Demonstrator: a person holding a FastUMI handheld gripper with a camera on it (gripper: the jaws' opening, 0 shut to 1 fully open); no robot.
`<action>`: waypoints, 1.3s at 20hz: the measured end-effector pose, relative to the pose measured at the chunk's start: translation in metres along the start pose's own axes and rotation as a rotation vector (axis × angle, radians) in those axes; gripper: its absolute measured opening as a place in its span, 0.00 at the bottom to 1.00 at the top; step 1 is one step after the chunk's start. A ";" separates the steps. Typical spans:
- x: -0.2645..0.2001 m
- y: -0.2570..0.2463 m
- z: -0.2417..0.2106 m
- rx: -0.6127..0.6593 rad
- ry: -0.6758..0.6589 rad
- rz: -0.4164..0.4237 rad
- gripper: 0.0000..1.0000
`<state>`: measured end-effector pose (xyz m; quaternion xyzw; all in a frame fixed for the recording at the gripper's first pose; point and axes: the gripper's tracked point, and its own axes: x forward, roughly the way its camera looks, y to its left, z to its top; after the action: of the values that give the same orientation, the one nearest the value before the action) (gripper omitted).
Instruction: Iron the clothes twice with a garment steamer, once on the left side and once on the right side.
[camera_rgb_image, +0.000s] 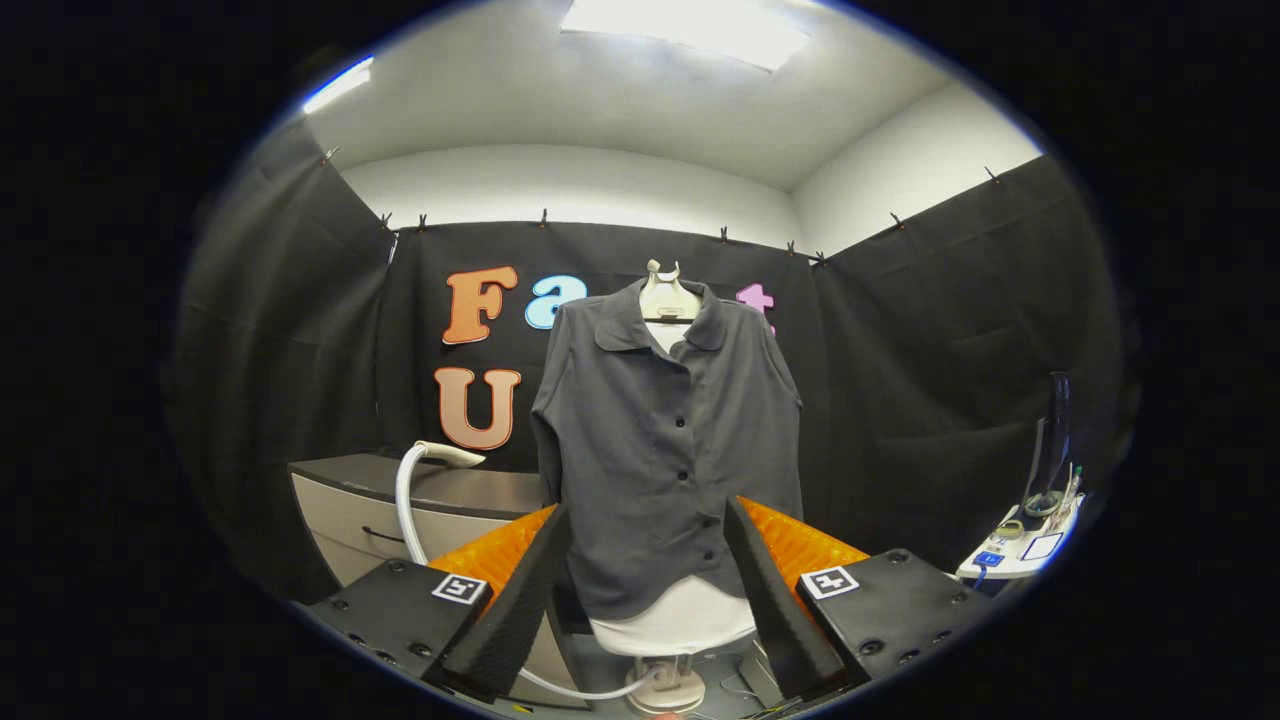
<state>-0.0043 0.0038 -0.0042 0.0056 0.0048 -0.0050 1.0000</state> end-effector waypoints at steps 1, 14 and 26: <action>0.000 0.001 0.001 -0.002 -0.001 0.000 0.98; 0.009 0.029 0.003 -0.017 -0.014 0.036 0.98; 0.120 0.163 -0.006 0.111 0.112 0.256 0.98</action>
<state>0.1172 0.1658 -0.0093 0.0616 0.0598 0.1227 0.9887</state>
